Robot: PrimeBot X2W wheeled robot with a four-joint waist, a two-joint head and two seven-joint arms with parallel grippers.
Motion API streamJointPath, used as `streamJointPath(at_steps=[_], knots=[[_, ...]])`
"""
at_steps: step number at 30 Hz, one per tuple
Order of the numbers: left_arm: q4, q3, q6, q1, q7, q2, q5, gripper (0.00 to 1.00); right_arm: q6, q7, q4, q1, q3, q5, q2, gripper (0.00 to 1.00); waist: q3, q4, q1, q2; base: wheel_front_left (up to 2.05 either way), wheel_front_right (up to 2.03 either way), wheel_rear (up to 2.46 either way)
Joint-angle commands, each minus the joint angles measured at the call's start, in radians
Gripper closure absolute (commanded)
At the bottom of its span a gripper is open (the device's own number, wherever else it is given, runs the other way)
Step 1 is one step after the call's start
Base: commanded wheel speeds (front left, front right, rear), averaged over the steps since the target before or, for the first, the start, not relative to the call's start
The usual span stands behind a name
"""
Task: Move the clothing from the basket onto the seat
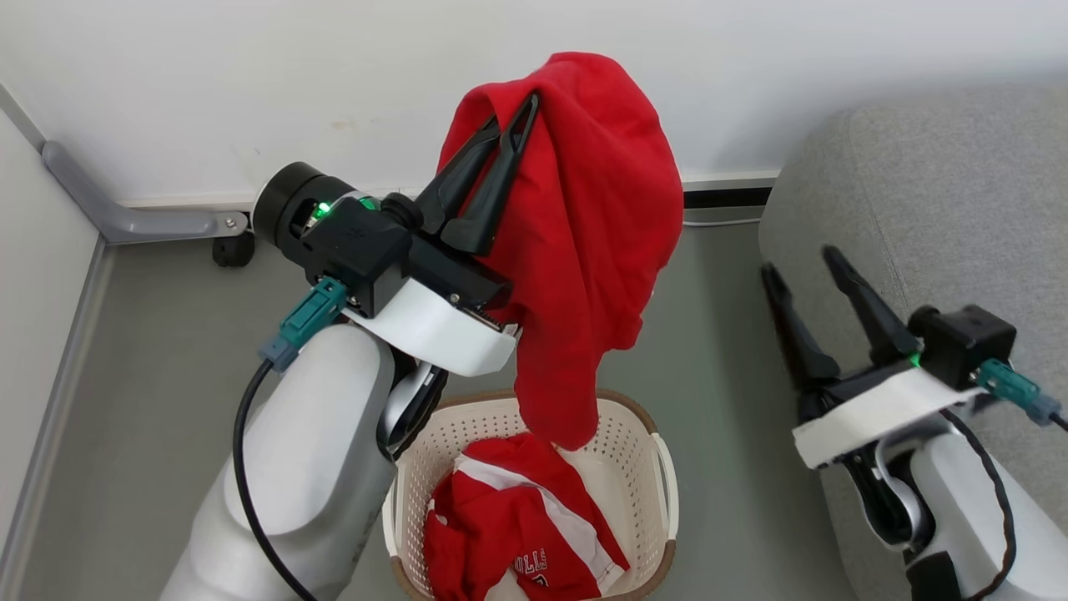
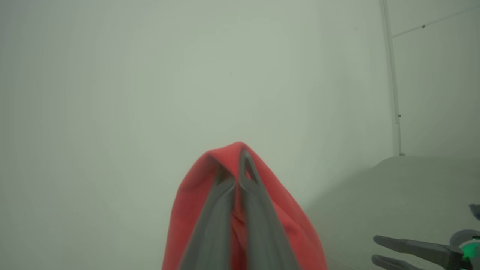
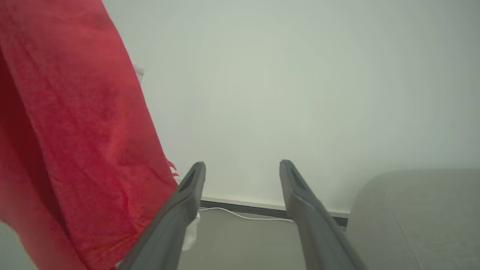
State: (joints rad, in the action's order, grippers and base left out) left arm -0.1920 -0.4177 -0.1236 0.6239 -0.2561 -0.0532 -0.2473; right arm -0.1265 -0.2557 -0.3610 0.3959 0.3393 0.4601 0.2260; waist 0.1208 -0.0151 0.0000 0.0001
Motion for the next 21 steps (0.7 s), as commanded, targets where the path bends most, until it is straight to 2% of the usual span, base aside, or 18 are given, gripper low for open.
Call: streamJointPath(at_steps=[1,7,13,16,21], knots=[[0.031,0.029,-0.006,0.052,-0.006,-0.016,-0.003,1.0,-0.004,-0.006,0.048,0.04,0.04,0.024,0.019,0.0,0.003,-0.001,0.0,-0.0001,0.0,0.0,0.0],[0.04,0.02,-0.006,0.045,-0.006,-0.01,-0.006,1.0,-0.004,-0.006,0.154,0.136,0.249,0.107,0.132,0.0,0.011,0.003,0.0,-0.0001,0.0,0.0,0.0],[0.05,-0.018,-0.006,0.044,-0.006,-0.003,-0.012,1.0,-0.004,-0.006,0.18,0.254,0.451,0.202,0.243,0.0,0.016,0.02,0.0,-0.0001,0.0,0.0,0.0],[0.053,-0.039,-0.006,0.047,-0.006,-0.001,-0.017,1.0,-0.004,-0.006,0.173,0.31,0.534,0.242,0.275,0.0,0.018,0.032,0.0,-0.0001,0.0,0.0,0.0],[0.057,-0.077,-0.007,0.052,-0.006,0.001,-0.028,1.0,-0.004,-0.006,0.151,0.375,0.616,0.292,0.285,0.0,0.021,0.056,0.0,-0.0001,0.0,0.0,0.0]])
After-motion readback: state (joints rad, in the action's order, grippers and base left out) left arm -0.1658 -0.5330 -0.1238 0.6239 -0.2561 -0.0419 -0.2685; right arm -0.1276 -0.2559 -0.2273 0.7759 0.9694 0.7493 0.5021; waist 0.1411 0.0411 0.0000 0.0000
